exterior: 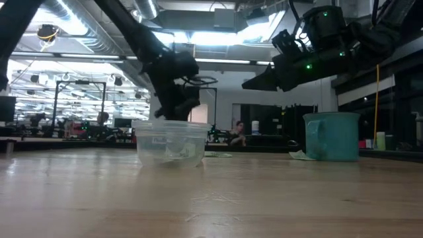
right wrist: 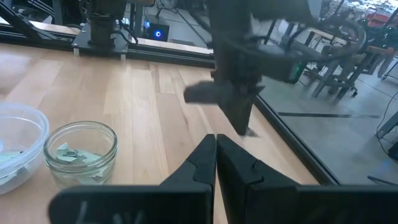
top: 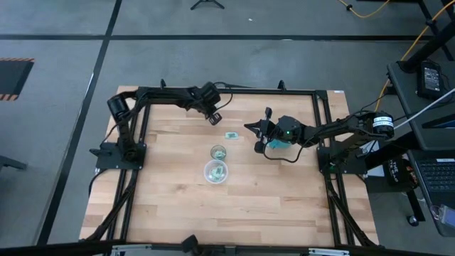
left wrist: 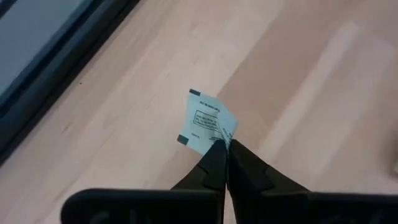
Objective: Pick and place items into bin
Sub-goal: Put the transparent stevia packet into the transparent bin
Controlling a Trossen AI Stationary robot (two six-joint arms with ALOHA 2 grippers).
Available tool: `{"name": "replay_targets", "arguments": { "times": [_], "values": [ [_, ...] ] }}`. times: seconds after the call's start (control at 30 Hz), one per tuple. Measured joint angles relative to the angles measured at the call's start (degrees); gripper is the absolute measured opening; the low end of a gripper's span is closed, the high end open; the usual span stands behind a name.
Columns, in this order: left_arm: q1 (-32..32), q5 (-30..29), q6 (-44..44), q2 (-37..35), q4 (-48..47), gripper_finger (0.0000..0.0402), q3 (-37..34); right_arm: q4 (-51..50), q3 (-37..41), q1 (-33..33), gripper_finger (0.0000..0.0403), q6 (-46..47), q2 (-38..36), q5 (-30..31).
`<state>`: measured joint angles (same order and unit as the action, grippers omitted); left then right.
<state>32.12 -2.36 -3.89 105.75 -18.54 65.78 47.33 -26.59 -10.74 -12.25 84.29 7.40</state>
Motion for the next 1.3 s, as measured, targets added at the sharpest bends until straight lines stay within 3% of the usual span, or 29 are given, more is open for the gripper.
{"name": "replay_targets", "arguments": {
  "times": [0.47, 0.6, 0.97, 1.3],
  "values": [
    [-4.2, 5.1, 10.6, -17.9, -5.2, 0.0003, -2.3, 0.1, 0.0, 0.5, 0.0017, 0.0, 0.0, 0.0],
    [-5.9, 5.8, 10.7, -24.0, 0.8, 0.0003, -8.9, 0.1, 0.0, 0.8, 0.0017, 0.0, 0.0, 0.0],
    [-9.3, 21.4, 10.9, -37.6, 21.4, 0.0002, -29.6, 1.0, 0.0, 1.4, 0.0017, -0.2, 0.0, 0.0],
    [-14.7, 20.7, 17.2, -42.9, 26.8, 0.0002, -37.1, 2.5, 0.0, 1.9, 0.0017, -0.1, -0.1, -0.1]
  ]
}}
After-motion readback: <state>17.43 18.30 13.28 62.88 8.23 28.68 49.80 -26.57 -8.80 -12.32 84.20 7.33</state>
